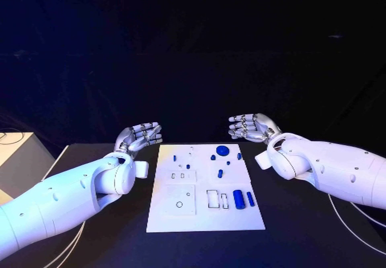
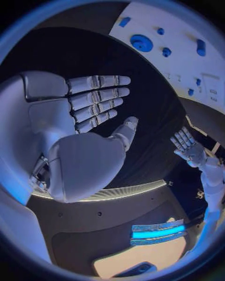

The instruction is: Assemble the parts on the task board

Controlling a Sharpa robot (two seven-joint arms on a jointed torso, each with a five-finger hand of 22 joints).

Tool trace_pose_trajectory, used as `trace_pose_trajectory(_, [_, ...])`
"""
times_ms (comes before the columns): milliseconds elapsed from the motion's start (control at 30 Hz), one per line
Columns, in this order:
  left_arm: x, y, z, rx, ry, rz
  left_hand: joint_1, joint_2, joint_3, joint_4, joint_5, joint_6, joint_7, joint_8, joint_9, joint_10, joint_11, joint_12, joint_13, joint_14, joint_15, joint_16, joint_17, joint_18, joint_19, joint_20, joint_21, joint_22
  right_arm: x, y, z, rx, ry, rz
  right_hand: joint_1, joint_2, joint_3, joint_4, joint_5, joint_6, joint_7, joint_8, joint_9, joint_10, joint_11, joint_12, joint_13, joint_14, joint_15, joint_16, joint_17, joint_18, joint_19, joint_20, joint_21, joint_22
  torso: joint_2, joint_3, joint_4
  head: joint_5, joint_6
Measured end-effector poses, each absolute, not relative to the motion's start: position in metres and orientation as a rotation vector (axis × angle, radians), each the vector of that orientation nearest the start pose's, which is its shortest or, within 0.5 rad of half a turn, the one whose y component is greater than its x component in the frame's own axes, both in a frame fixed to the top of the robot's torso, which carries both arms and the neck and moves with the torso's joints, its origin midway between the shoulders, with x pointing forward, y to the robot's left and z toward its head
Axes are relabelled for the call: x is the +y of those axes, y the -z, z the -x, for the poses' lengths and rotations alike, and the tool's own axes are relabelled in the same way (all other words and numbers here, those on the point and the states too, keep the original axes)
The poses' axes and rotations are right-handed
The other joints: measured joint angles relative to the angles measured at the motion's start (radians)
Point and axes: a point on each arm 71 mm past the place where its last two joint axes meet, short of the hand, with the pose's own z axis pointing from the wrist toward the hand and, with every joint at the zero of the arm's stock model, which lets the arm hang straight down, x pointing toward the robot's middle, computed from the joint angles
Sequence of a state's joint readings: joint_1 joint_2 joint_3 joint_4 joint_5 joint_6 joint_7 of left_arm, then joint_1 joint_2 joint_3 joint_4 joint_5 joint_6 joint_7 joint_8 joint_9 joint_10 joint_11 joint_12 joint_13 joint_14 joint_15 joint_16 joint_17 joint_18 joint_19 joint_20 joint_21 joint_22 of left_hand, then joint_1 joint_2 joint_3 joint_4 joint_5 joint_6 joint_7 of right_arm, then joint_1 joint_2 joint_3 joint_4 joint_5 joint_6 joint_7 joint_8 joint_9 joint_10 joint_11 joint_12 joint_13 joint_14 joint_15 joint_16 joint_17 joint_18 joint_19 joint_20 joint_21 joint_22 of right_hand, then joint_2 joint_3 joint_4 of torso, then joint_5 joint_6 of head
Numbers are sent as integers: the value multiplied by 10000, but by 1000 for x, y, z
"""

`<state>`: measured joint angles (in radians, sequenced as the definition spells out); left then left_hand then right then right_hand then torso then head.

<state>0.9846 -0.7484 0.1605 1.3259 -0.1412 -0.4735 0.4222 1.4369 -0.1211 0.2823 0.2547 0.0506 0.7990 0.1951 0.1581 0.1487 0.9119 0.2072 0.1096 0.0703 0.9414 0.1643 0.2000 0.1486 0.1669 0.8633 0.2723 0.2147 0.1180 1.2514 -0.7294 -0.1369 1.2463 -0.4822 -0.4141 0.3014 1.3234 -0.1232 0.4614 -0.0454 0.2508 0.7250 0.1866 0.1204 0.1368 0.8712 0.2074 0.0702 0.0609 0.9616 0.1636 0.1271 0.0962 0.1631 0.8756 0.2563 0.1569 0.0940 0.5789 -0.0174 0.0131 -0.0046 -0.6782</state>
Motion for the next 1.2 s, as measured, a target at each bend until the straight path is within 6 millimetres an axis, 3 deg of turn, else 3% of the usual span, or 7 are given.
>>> trace_pose_trajectory(267, [234,209,-497,12681,13890,11378,-7,-6,604,-265,-1,999,198,375,141,1555,-506,103,55,1827,-645,1217,1225,26,1439,-644,1239,532,-233,174,-543,15177,-9552,-3040,210,-132,82,-82,-72,1633,300,339,141,1798,-475,48,12,2105,-708,738,500,-1,1799,-729,1500,762,313,-9,150,-162,106])
trace_pose_trajectory(467, [228,194,-483,12888,14587,11187,-174,-308,1124,-400,-1,1111,86,375,143,1878,-697,-257,11,2365,-946,2455,2425,26,2201,-1116,2915,1515,-223,162,-544,15484,-8357,-710,298,-253,238,-154,-72,2272,119,339,122,2660,-775,-4,15,3798,-1220,1884,1511,-2,2654,-1269,3331,1919,580,-12,268,-277,201])
trace_pose_trajectory(600, [221,186,-476,13010,15022,11086,-386,-520,1582,-528,26,1165,69,375,167,2021,-735,-411,10,2178,-1011,3814,3610,23,1773,-1201,4536,2636,-217,156,-545,15586,-7573,456,80,-488,583,-1,-72,2603,-51,339,114,3200,-979,-4,46,4579,-1446,3312,2683,-1,3313,-1458,5231,3639,741,-24,349,-376,209])
trace_pose_trajectory(700, [218,181,-471,13108,15286,11028,-470,-603,1764,-605,26,1181,86,375,184,2074,-715,-410,11,2107,-1017,4375,4042,23,1530,-1207,5289,3156,-214,155,-545,15638,-6987,1160,28,-651,819,109,-72,2768,-128,339,164,3459,-1079,-4,61,4807,-1572,4728,3842,-33,3856,-1540,6843,5394,852,-36,413,-426,243])
trace_pose_trajectory(767, [216,179,-468,13170,15429,10986,-626,-649,1917,-645,25,1181,86,374,207,2297,-756,-410,43,2166,-1076,5098,4486,23,1511,-1225,6193,3743,-210,154,-545,15674,-6624,1594,-111,-1027,1219,336,-72,2973,-221,339,332,3764,-1199,-49,80,4981,-1676,7671,6773,-653,4974,-1614,9720,8887,923,-43,453,-458,292])
trace_pose_trajectory(833, [215,177,-466,13224,15525,10958,-739,-685,2054,-677,25,1200,66,374,227,2323,-752,-410,79,2081,-1098,5554,4766,24,1247,-1231,6830,4189,-207,154,-544,15707,-6319,1947,-365,-1304,1274,490,16,2945,-272,297,388,3676,-1231,-49,67,4982,-1677,9493,8087,-817,5406,-1604,11233,10577,982,-48,483,-491,318])
trace_pose_trajectory(1200, [206,169,-457,13463,16059,10778,-741,-687,2106,-727,25,1200,66,370,236,2322,-752,-410,93,2050,-1099,5881,4951,24,1079,-1216,7312,4552,-194,160,-545,16040,-4781,3393,-480,-1524,1001,788,106,2830,-373,250,575,3299,-1224,-48,79,5014,-1641,11213,9564,-1020,5838,-1523,12609,12142,1242,-74,653,-639,284])
